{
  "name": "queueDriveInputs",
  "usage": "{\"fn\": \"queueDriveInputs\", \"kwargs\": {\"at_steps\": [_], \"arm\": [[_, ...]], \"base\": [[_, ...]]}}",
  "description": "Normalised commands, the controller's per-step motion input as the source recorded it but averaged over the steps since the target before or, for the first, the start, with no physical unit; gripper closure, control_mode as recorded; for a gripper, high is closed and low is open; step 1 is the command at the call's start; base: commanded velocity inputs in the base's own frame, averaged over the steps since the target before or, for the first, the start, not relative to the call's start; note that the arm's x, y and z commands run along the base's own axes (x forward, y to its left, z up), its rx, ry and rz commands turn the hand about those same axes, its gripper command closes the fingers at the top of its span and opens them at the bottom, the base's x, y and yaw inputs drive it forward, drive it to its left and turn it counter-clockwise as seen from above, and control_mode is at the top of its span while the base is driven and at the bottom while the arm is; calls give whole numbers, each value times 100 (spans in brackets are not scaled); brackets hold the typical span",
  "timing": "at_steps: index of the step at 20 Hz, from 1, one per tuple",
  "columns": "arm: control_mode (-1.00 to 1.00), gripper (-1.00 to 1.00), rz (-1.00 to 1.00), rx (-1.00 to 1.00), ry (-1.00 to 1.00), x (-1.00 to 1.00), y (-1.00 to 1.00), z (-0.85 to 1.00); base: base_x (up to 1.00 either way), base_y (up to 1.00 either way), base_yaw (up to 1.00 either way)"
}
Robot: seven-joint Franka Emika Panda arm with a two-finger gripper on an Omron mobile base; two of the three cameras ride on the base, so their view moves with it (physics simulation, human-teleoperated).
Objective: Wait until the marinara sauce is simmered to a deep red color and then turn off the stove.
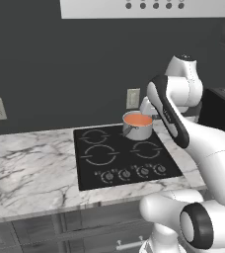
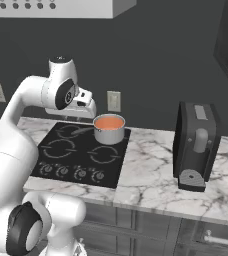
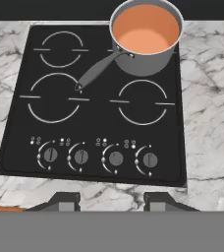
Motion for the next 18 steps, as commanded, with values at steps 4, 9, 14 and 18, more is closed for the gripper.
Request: {"fn": "queueDriveInputs", "kwargs": {"at_steps": [4,9,14,18], "arm": [[-100,-100,0,1,0,0,-11,0],[-100,-100,0,0,0,0,-19,-1],[-100,-100,0,0,0,0,-22,-4],[-100,-100,0,0,0,0,-14,-8]], "base": [[0,0,0],[0,0,0],[0,0,0],[0,0,0]]}}
